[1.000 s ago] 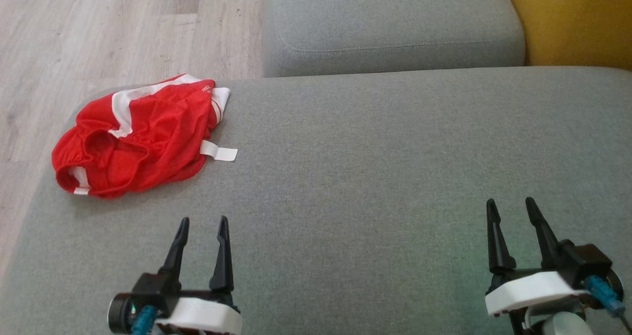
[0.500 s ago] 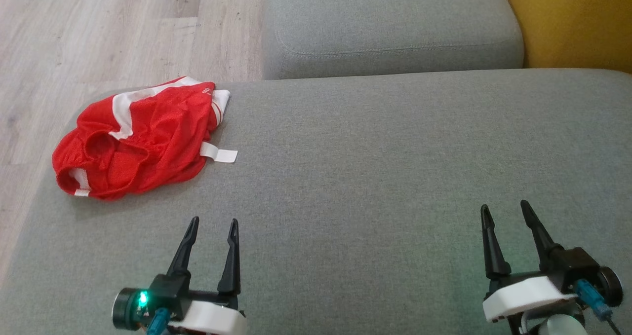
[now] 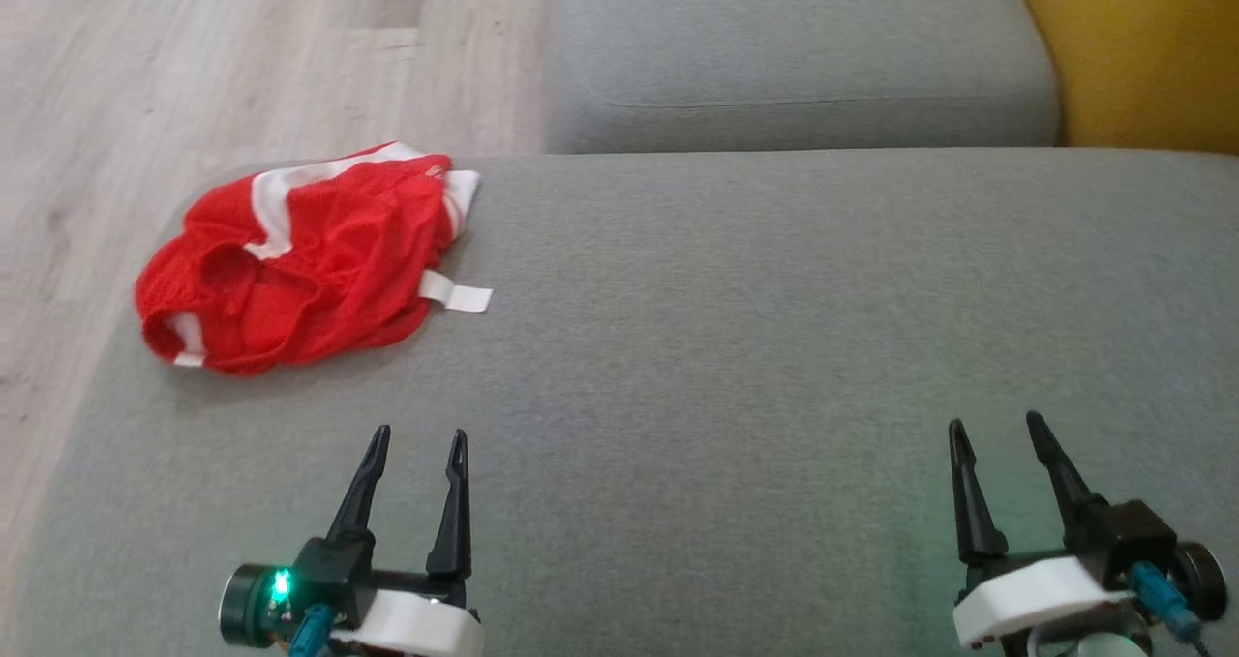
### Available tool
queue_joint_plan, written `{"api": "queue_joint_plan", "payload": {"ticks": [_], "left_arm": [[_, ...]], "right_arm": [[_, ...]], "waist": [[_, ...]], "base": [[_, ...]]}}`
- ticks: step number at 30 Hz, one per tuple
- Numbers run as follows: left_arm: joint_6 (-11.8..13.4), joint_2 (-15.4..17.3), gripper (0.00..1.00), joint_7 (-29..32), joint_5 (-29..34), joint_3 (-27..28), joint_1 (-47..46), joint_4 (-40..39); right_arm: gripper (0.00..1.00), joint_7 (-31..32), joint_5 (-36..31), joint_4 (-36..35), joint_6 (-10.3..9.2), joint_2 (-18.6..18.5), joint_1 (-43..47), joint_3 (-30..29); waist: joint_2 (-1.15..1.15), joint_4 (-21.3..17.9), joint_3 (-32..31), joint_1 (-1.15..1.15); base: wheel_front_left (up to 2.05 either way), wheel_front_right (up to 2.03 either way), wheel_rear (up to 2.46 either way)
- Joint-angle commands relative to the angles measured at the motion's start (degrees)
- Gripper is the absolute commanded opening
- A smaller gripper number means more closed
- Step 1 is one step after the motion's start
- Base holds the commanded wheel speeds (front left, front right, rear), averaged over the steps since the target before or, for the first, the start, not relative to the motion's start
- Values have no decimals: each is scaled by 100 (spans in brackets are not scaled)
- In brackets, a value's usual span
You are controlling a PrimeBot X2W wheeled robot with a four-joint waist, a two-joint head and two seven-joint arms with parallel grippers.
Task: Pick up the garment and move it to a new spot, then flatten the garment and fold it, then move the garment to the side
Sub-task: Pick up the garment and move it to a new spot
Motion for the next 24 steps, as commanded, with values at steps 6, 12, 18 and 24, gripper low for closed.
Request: {"api": "queue_joint_plan", "payload": {"ticks": [6,12,18,24], "left_arm": [[14,34,100,-71,24,233,-353,-126],[49,34,100,-71,-12,301,-403,-175],[154,34,100,-71,54,485,-389,-298],[235,34,100,-71,130,698,-362,-393]], "right_arm": [[100,-63,-14,-175,44,-61,-152,102],[100,-63,-1,-176,44,-61,-170,73],[100,-63,-6,-136,44,-61,-195,59],[100,-63,-71,-105,44,-61,-300,74]], "waist": [[0,728,66,0],[0,1511,146,0],[0,2218,218,0],[0,2472,352,0]], "base": [[0,0,0],[0,0,0],[0,0,0],[0,0,0]]}}
